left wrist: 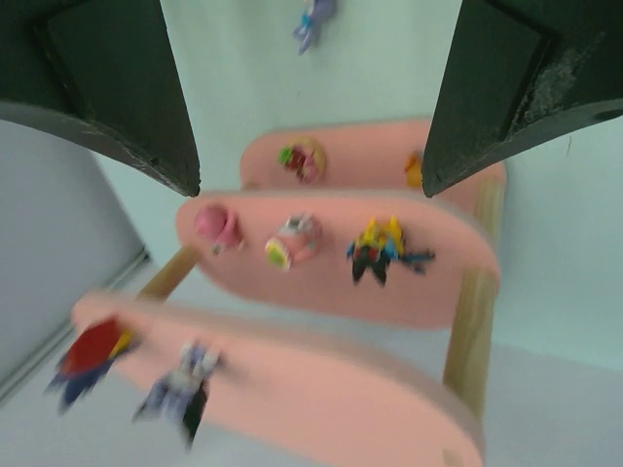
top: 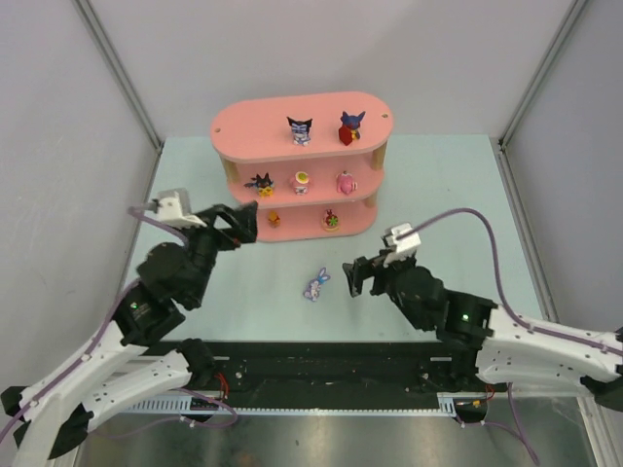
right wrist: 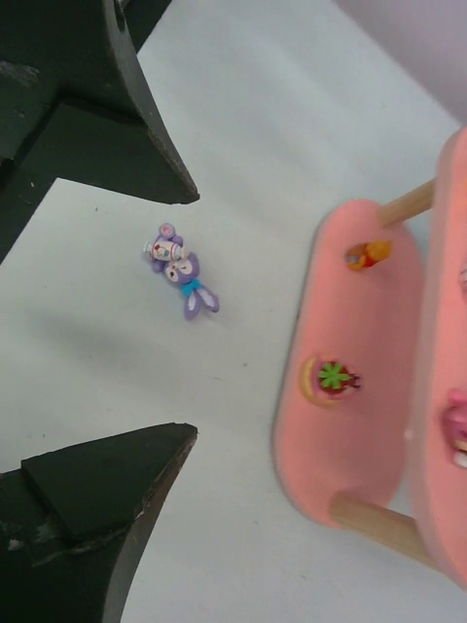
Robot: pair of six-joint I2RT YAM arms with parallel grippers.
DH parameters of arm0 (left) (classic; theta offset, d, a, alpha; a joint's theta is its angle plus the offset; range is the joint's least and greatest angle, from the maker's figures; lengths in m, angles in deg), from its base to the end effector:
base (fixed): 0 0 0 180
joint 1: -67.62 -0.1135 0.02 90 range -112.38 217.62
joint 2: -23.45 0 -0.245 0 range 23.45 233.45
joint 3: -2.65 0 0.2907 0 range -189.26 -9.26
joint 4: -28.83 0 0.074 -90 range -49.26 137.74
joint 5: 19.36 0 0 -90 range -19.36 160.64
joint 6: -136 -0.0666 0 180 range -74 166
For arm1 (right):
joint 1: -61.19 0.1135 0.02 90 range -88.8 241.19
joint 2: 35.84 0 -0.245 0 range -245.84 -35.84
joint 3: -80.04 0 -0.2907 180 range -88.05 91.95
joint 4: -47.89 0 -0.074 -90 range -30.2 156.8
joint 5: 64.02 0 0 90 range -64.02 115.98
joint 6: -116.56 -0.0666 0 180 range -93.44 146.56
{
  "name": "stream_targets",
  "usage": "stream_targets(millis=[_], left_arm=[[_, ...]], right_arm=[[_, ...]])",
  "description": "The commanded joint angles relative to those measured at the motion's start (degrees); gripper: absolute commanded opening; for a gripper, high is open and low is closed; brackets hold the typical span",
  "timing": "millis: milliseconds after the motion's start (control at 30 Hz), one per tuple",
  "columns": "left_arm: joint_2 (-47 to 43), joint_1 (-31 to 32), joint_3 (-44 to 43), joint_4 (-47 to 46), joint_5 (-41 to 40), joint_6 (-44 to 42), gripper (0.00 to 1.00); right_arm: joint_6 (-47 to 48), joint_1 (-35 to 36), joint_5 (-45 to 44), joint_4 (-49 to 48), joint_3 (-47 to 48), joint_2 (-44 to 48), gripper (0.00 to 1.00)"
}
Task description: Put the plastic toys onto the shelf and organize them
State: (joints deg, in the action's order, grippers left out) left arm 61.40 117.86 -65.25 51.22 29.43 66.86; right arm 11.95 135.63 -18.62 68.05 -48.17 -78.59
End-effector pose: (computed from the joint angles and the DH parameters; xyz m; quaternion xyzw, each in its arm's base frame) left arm 0.1627 -0.1270 0.4256 -0.0996 0.6638 -0.2207 0.7077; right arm 0.1111 0.2247 0.3021 -0.1474 0.7395 0.2032 0.6245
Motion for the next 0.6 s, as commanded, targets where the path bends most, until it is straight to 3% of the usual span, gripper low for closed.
stream_targets(millis=[0,33,100,333,567], left_arm=[[-2.2,0.1,12.6,3.2,7.6,7.3,1.0],[-2.2,0.1,17.8,-0.1,9.3,8.4,1.0],[0.3,0.2,22.0,-2.6,12.6,10.2,1.0],[10.5,1.2,35.0,-17.7,17.0,14.9,1.0],[21.4,2.1,32.5,-24.5,25.5,11.4,1.0]], right_arm=[[-15.5,-14.4,20.6,-2.9,-0.2,-9.3,1.0],[-16.6,-16.2,25.9,-3.6,-0.8,-10.8,1.0],[-17.7,-18.4,27.4,-5.0,-0.9,-13.5,1.0],[-16.3,-18.9,24.8,-3.3,-1.0,-11.1,1.0],[-16.2,-20.4,24.0,-0.8,-2.1,-8.5,1.0]])
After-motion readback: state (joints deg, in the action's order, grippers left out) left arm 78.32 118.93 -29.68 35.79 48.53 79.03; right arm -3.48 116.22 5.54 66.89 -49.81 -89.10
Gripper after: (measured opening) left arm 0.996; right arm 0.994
